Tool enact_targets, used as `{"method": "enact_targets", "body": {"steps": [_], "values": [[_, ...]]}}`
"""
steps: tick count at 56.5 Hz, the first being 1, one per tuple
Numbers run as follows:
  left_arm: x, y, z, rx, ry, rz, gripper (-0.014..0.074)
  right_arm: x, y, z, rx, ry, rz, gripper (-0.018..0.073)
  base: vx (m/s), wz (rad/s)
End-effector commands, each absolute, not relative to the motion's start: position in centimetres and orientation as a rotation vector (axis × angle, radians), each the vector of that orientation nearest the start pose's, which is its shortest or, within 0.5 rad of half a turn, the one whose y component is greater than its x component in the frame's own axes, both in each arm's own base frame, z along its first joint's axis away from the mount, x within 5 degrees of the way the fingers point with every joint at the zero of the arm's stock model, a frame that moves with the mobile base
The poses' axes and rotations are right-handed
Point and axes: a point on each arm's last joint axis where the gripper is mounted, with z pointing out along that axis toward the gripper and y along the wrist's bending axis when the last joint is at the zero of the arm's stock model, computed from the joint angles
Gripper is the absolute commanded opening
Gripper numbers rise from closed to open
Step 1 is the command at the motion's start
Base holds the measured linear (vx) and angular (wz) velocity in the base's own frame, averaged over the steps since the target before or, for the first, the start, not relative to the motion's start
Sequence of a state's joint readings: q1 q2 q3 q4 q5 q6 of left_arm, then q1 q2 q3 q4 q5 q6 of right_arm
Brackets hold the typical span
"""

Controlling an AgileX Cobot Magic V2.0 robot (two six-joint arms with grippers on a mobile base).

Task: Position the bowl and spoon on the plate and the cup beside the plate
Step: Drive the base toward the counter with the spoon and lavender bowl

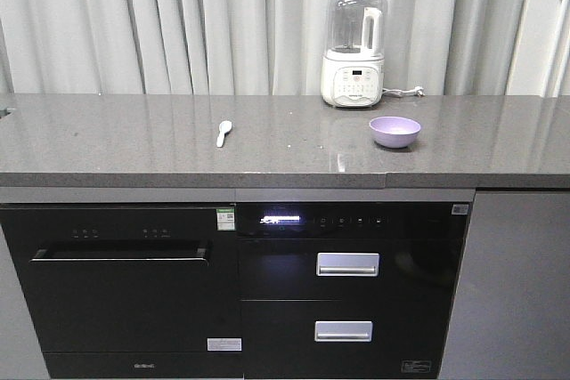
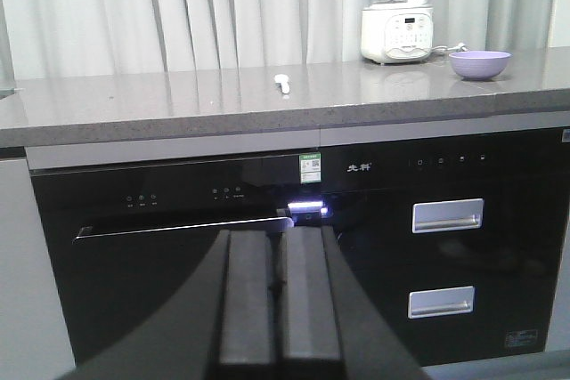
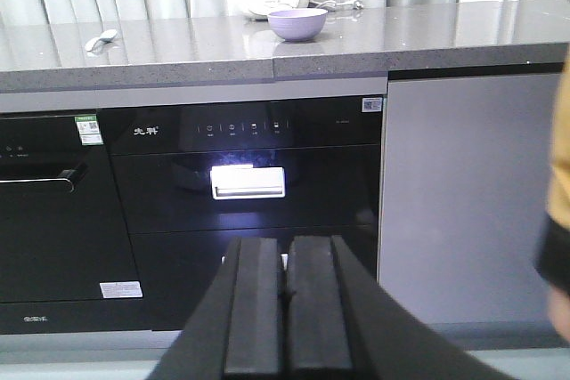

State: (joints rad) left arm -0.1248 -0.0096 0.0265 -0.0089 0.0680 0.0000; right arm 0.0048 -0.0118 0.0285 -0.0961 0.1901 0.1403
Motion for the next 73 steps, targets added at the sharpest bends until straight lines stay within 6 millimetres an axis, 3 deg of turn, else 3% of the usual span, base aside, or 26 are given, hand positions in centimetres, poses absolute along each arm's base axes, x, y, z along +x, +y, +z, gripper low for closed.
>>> {"method": "enact_targets", "body": {"steps": [1, 73], "values": [[5.45, -0.67, 21.44, 0.077, 1.462, -0.114, -0.0006, 5.66, -0.08, 19.27, 0.037, 1.608, 0.024, -0.0008, 0.0, 0.0], [5.45, -0.67, 21.44, 0.077, 1.462, -0.114, -0.0006, 5.66, -0.08, 19.27, 0.037, 1.608, 0.024, -0.0008, 0.04, -0.04]]}}
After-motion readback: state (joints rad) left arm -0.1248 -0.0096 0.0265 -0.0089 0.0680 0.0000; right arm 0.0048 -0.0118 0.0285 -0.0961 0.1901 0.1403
